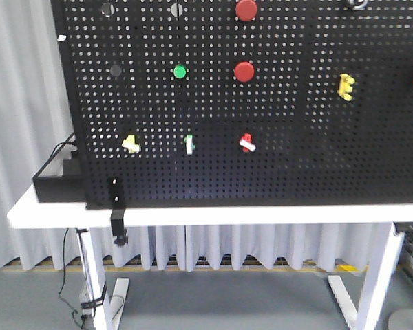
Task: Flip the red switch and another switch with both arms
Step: 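Drive the base forward up to the pegboard table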
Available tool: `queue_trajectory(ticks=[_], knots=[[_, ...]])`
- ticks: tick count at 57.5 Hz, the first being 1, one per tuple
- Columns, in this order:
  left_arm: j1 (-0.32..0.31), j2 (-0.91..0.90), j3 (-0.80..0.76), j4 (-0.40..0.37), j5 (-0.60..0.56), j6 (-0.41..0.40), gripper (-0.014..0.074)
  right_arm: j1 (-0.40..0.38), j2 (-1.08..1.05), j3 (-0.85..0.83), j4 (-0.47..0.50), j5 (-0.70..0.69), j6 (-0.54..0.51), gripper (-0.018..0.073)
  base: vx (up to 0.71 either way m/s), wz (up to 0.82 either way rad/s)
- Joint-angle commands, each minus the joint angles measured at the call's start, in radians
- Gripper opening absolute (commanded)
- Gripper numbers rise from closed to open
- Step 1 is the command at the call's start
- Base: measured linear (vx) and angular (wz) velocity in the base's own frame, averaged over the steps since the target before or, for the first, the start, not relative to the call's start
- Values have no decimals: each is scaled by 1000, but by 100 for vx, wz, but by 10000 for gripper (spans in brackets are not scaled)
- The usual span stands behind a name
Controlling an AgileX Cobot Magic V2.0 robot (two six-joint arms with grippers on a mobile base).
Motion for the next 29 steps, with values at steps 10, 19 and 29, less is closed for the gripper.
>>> queue_trajectory(ticks=[10, 19, 29], knots=[[2, -8, 14, -7, -80, -4, 3, -5, -10, 5, -9, -86, -6, -6, 39, 1], [2, -8, 14, -7, -80, -4, 3, -5, -10, 5, -9, -86, -6, -6, 34, -1], [2, -8, 14, -7, -80, -4, 3, -5, -10, 5, -9, -86, -6, -6, 29, -3]])
